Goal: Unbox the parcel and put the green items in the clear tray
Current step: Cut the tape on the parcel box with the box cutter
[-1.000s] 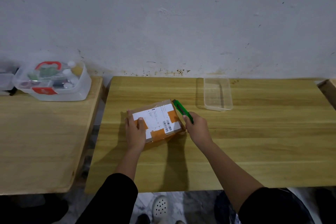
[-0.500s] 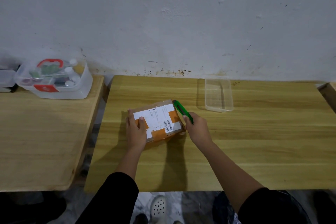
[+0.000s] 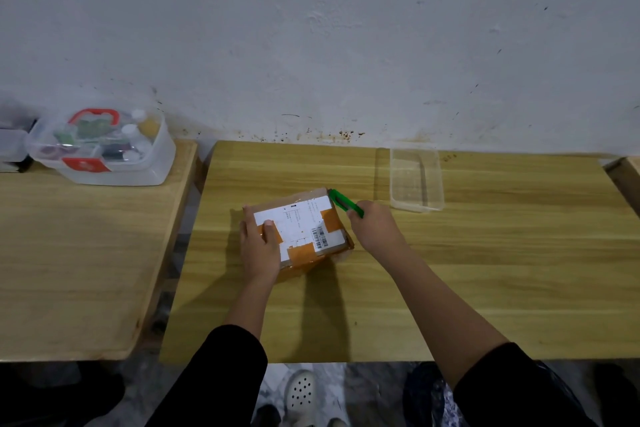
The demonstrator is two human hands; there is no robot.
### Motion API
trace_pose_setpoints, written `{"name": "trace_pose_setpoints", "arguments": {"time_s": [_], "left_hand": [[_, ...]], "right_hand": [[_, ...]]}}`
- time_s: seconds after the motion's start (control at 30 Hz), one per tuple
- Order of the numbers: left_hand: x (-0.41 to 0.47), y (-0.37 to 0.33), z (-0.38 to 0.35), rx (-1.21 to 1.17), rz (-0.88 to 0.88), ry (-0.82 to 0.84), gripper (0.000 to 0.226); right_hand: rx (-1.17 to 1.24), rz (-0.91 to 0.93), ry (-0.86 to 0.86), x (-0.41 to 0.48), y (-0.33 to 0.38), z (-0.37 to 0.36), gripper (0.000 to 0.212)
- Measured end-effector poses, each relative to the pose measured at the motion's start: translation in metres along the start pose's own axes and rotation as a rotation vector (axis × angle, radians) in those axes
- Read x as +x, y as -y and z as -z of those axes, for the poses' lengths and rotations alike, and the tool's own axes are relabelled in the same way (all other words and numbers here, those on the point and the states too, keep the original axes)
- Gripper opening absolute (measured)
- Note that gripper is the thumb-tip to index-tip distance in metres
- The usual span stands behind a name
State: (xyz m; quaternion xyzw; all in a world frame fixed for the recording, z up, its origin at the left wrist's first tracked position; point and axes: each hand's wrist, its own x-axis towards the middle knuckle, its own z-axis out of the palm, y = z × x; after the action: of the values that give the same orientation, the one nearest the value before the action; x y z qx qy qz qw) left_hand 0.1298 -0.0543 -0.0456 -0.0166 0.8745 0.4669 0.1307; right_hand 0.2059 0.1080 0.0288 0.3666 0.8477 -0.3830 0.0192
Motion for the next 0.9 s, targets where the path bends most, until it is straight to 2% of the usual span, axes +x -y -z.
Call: {"name": "trace_pose_setpoints", "arguments": {"time_s": [0.37, 0.9], "left_hand": [[-0.003, -0.005, -0.005, 0.008, 0.054, -0.09, 0.052], [-0.039, -0.012, -0.005, -0.091, 0.103, -0.115, 0.053]], "right_hand": [[-0.156, -0.042, 0.059, -0.027, -0.016, 0.018, 0.022], [-0.039, 0.004, -0.065, -0.072, -0.057, 0.023, 0.02]]}}
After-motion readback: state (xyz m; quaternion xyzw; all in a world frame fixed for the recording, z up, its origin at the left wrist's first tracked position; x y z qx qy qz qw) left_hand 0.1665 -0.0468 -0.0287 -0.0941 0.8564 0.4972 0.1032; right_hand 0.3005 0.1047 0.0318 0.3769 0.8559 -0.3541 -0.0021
